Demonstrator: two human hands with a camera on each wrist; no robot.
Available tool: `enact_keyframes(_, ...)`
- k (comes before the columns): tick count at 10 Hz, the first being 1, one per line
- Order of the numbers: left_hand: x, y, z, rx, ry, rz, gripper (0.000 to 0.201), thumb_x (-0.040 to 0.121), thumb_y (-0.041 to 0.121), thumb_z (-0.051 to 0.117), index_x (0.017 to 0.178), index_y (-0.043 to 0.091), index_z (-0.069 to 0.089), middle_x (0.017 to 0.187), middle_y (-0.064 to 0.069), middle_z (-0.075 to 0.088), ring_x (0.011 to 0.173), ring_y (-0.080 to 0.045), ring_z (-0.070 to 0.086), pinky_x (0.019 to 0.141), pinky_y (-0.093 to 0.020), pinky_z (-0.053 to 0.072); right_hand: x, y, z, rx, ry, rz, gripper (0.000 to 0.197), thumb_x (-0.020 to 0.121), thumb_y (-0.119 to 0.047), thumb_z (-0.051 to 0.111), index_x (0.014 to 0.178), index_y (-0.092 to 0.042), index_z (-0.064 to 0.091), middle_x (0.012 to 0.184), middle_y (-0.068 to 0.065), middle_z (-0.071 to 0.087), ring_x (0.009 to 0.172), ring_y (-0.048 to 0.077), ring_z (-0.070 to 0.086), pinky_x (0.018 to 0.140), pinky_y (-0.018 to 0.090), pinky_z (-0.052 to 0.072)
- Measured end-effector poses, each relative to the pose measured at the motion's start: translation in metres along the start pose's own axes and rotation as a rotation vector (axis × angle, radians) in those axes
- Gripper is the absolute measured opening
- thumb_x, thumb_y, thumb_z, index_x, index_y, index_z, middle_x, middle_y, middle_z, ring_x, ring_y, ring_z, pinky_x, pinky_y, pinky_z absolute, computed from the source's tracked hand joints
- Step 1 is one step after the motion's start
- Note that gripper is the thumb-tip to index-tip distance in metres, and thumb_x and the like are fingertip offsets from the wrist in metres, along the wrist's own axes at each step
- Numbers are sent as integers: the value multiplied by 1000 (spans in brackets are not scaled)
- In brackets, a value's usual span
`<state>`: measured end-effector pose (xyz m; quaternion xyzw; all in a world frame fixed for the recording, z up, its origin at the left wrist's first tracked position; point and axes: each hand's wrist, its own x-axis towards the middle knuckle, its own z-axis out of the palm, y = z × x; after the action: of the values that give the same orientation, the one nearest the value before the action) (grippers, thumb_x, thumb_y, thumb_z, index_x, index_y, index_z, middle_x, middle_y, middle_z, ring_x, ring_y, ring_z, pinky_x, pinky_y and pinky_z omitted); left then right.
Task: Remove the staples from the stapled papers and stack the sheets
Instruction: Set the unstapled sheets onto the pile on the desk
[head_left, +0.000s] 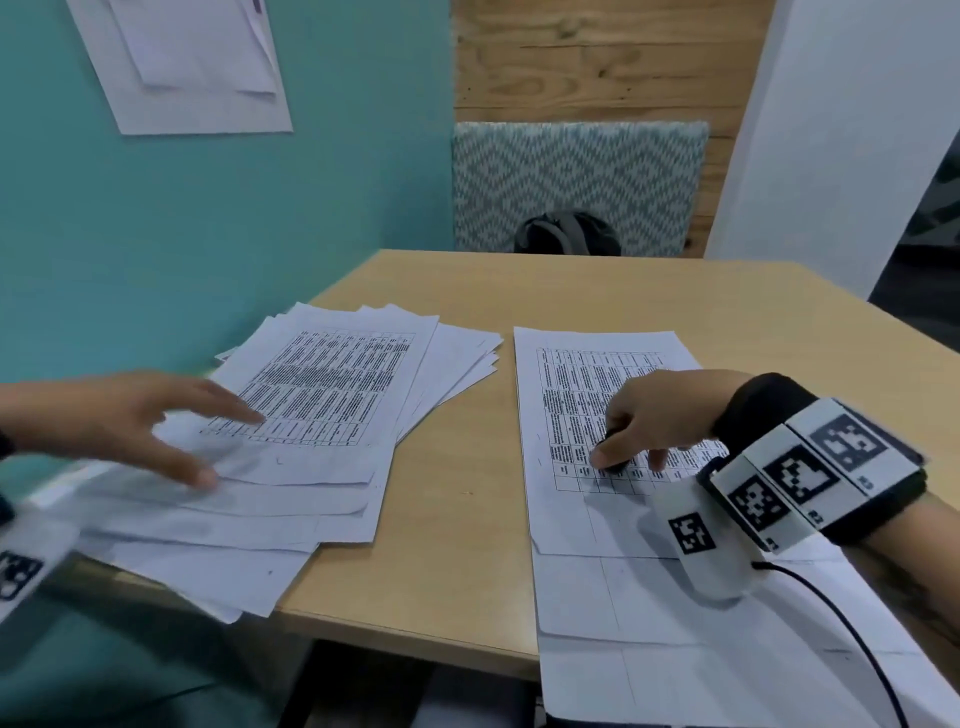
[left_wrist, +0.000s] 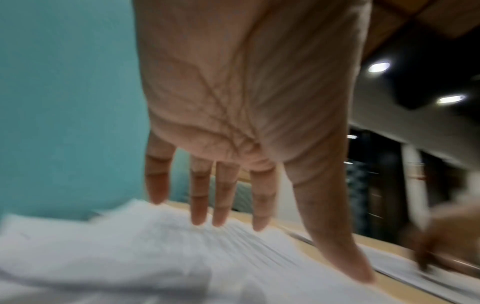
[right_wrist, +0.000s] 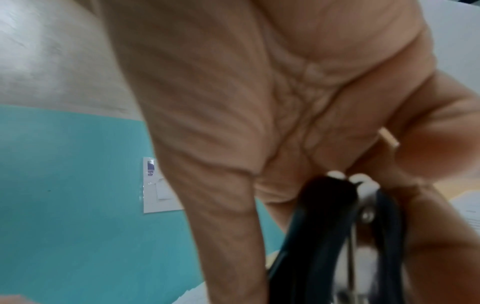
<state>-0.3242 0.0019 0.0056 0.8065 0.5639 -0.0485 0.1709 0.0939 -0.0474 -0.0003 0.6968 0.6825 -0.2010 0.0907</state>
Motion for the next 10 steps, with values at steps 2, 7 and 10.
enact_keyframes(2, -22, 13, 53, 139, -147, 130, 79, 39, 102, 23, 96, 82, -27, 138, 42, 2, 130, 18, 9, 104, -8, 6, -1, -3, -2, -57, -7, -10, 47, 80, -55, 61, 92, -10, 64, 91, 6, 74, 73, 14, 63, 65, 25, 42)
enact_keyframes(7, 3, 149, 65, 201, -284, 262, 105, 64, 79, 12, 149, 19, 1, 155, 9, -13, 140, 2, -11, 104, -3, -10, -7, -4, -3, -79, -12, -35, 34, 83, -53, 60, 74, -20, 61, 81, -1, 68, 71, 10, 62, 60, 20, 40)
enact_keyframes(10, 20, 223, 87, 337, -380, 140, 88, 87, 65, 15, 146, 6, -13, 154, -6, -21, 143, -22, -18, 116, -50, 5, -10, 12, -6, -47, -12, -23, 34, 82, -53, 61, 67, -22, 60, 82, -2, 70, 66, 8, 62, 56, 18, 39)
